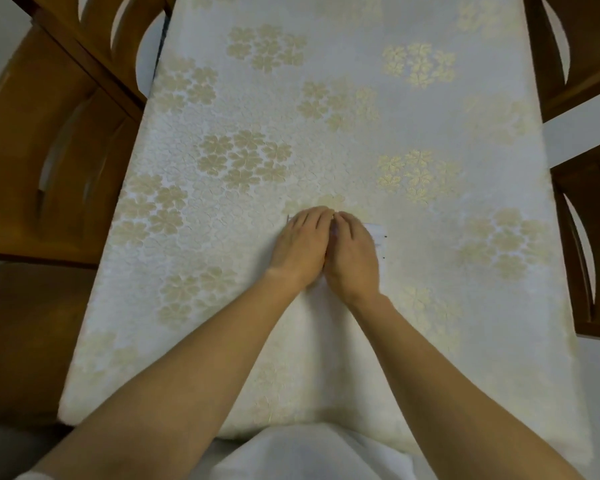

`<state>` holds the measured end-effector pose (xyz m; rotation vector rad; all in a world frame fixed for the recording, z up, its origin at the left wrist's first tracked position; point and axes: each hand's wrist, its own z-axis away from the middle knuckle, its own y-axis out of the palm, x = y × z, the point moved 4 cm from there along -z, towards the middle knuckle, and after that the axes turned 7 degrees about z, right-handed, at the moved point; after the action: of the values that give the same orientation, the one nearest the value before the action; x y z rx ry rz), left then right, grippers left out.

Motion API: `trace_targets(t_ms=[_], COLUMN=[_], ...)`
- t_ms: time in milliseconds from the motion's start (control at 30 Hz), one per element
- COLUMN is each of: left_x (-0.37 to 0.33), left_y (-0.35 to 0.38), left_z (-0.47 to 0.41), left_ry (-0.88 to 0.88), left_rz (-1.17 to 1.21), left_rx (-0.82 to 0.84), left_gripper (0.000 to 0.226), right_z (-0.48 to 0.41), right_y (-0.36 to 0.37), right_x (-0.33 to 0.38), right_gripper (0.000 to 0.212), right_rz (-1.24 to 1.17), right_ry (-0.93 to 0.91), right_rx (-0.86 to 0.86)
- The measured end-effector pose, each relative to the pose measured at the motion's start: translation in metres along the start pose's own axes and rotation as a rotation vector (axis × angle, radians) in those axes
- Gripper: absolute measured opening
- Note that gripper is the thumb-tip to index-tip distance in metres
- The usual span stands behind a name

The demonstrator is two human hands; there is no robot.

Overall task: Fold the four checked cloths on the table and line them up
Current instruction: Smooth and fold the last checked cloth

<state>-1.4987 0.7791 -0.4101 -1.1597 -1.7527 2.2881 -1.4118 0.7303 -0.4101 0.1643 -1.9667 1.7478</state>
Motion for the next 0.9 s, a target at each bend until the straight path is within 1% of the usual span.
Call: trace_targets(t_ms=[33, 100, 200, 267, 433, 500, 667, 700, 767, 833, 900], left_x=[0.005, 0.015, 0.025, 0.031, 0.043, 0.049, 0.068, 0.068, 0.058, 0.033, 0.006], left_y=[0.007, 0.019, 0.027, 0.026, 0.019, 0.012, -0.001, -0.004, -0.013, -0.015, -0.006], left_z=[0.001, 0.006, 0.016, 0.019, 0.021, 0.024, 0.028, 0.028, 0.024, 0.014, 0.005], left_ry=[-0.029, -0.034, -0.014, -0.024, -0.075, -0.084, -0.107, -0.12, -0.123, -0.058, 0.028], left_rz=[-0.021, -0.147, -0.277, -0.29, -0.306, -0.314, -0.327, -0.312, -0.243, -0.199, -0.227], left_rx=[0.044, 0.124, 0.14, 0.118, 0.113, 0.112, 0.13, 0.123, 0.051, -0.03, -0.011], left_gripper=[0.054, 0.061, 0.06, 0.063, 0.069, 0.07, 0.069, 0.069, 0.065, 0.061, 0.062], right_z=[0.001, 0.006, 0.014, 0.019, 0.025, 0.025, 0.018, 0.016, 0.01, 0.002, -0.007], right_y=[0.005, 0.016, 0.026, 0.029, 0.019, 0.012, -0.001, -0.006, -0.017, -0.022, -0.014], right_x=[0.0, -0.006, -0.016, -0.023, -0.049, -0.062, -0.078, -0.076, -0.063, -0.041, -0.022], right_gripper=[0.05, 0.053, 0.059, 0.061, 0.076, 0.078, 0.075, 0.074, 0.069, 0.062, 0.057], right_rz=[-0.027, -0.021, 0.06, 0.162, 0.352, 0.368, 0.391, 0.373, 0.338, 0.293, 0.165], right_ry=[0.02, 0.041, 0.013, 0.002, 0.087, 0.127, 0.185, 0.216, 0.216, 0.117, 0.035], right_rx=[0.045, 0.124, 0.159, 0.189, 0.257, 0.279, 0.361, 0.34, 0.192, 0.05, 0.04])
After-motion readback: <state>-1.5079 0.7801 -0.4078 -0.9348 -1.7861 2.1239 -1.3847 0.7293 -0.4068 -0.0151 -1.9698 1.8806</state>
